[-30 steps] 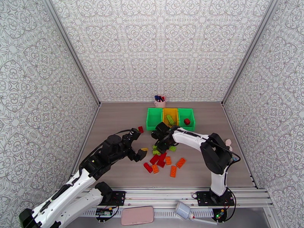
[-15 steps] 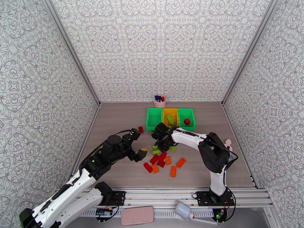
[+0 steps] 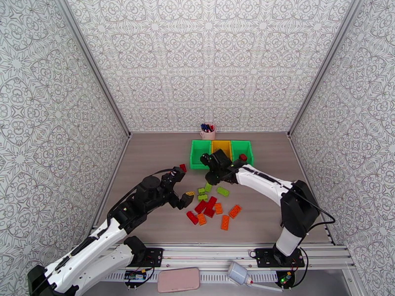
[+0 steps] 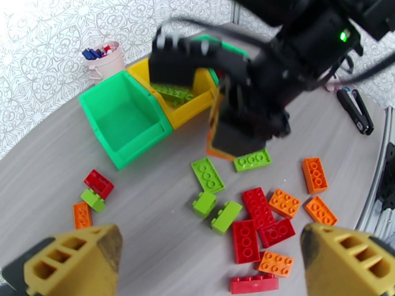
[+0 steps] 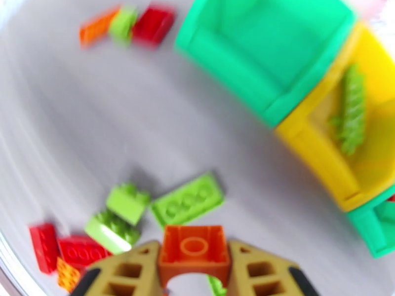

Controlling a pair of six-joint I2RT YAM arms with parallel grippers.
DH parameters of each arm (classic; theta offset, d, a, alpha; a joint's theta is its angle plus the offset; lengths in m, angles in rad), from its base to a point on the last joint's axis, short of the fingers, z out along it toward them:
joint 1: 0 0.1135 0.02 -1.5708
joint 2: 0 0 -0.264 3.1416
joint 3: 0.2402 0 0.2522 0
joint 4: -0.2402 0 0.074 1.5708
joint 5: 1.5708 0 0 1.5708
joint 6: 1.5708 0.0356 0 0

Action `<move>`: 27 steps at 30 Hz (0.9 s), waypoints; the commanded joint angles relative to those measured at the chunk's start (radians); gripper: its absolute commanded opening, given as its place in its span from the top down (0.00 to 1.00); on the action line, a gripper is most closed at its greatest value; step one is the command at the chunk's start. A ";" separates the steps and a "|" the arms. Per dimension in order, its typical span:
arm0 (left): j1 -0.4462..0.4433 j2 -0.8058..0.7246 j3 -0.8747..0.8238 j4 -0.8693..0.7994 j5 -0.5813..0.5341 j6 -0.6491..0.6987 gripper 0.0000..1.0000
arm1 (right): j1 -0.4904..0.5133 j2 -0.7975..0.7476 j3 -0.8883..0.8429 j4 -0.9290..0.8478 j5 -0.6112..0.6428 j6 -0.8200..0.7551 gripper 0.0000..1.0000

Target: Sort the legos into containers by color

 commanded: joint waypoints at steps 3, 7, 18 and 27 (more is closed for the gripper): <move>-0.010 0.000 -0.021 0.072 -0.034 -0.014 0.00 | -0.042 0.002 0.023 0.195 -0.007 0.083 0.72; -0.009 0.000 -0.025 0.072 -0.043 -0.014 0.00 | -0.067 0.075 0.103 0.236 -0.007 0.093 0.72; -0.003 -0.008 -0.034 0.061 -0.067 -0.018 0.00 | -0.090 0.330 0.358 0.266 -0.008 0.096 0.72; 0.007 -0.032 -0.029 0.030 -0.079 -0.022 0.00 | -0.093 0.506 0.539 0.244 0.018 0.088 0.73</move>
